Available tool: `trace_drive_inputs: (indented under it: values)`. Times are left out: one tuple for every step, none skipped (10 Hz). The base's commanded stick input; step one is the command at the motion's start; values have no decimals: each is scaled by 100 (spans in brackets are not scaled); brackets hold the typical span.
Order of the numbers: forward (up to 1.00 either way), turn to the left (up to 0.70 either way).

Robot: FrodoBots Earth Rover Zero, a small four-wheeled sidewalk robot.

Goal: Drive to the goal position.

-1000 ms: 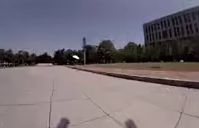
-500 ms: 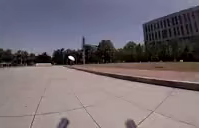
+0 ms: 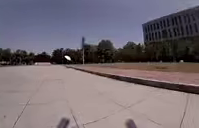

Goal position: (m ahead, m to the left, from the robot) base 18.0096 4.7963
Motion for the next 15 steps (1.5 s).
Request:
trace_drive_inputs:
  values:
    - [100, 40]
    - [100, 40]
    - [100, 40]
    - [100, 40]
    - [100, 40]
    - [100, 40]
    - [100, 40]
    - [100, 40]
    - [100, 40]
    - [100, 40]
    - [100, 40]
    - [100, 33]
    - [100, 0]
    - [100, 0]
    - [100, 0]
